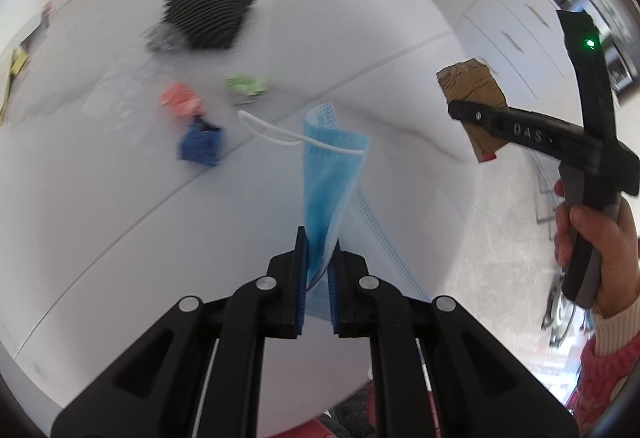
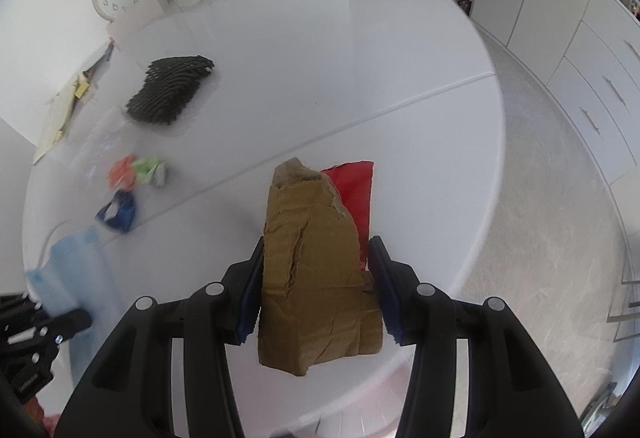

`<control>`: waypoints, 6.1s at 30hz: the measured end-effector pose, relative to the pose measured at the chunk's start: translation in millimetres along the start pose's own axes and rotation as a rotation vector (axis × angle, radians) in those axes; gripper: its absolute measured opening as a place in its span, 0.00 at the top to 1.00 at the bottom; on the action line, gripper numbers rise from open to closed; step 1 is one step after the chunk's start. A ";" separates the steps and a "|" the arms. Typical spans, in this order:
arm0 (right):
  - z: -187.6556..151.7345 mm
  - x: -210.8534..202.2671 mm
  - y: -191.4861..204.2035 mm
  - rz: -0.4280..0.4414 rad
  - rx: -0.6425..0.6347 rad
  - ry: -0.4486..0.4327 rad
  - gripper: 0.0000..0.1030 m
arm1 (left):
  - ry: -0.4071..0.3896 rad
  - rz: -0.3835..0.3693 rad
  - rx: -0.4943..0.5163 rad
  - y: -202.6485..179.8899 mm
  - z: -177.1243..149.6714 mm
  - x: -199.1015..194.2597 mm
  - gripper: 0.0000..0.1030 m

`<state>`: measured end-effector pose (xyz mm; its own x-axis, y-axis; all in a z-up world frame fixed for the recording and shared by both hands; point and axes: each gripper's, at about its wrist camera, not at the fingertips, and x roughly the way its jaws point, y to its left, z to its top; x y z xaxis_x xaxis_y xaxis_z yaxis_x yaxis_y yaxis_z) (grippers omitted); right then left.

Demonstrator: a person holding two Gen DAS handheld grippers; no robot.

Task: Collect trash
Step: 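Carry the mask and paper bag over the white bin and open both grippers, then grasp the blue crumpled packet with the left gripper, then grasp the green crumpled paper with the right gripper while the left holds the packet, then carry both items over the white bin and open both grippers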

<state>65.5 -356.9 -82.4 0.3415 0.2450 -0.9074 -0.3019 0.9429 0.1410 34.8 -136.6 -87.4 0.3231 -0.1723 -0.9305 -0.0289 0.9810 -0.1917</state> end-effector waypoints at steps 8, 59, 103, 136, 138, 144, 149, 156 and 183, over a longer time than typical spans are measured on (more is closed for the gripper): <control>-82.1 -66.4 -40.0 -0.032 0.059 -0.013 0.52 | 0.023 -0.087 0.148 -88.1 -20.2 3.2 0.91; -157.2 -46.0 -17.0 0.014 -0.029 0.047 0.02 | -0.075 0.038 -0.086 -80.0 -52.5 -51.6 0.08; 63.1 77.8 89.9 0.040 -0.206 0.014 0.02 | -0.009 0.127 -0.137 88.8 63.2 72.0 0.52; 64.3 113.7 175.5 0.146 -0.378 0.080 0.66 | -0.024 0.100 -0.102 108.3 30.7 25.0 0.63; 61.4 107.6 170.4 0.145 -0.361 0.073 0.66 | -0.027 0.106 -0.082 101.3 31.3 24.6 0.63; 30.7 64.7 125.5 0.127 -0.257 0.052 0.66 | -0.022 0.081 0.013 67.0 28.7 18.7 0.63; -28.7 17.6 60.6 0.050 -0.163 0.063 0.66 | -0.004 0.000 0.141 5.5 19.2 17.1 0.63; -123.7 -36.6 -21.0 -0.025 0.036 0.080 0.65 | 0.047 -0.109 0.283 -92.8 -8.1 25.3 0.63; -206.2 -79.9 -76.6 -0.010 0.082 0.043 0.64 | 0.094 -0.079 0.398 -205.2 -70.4 36.6 0.63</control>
<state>-122.2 -495.3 -102.4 0.3052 0.2273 -0.9248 -0.2241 0.9610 0.1623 -14.1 -350.5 -104.1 0.2214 -0.2376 -0.9458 0.3664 0.9191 -0.1451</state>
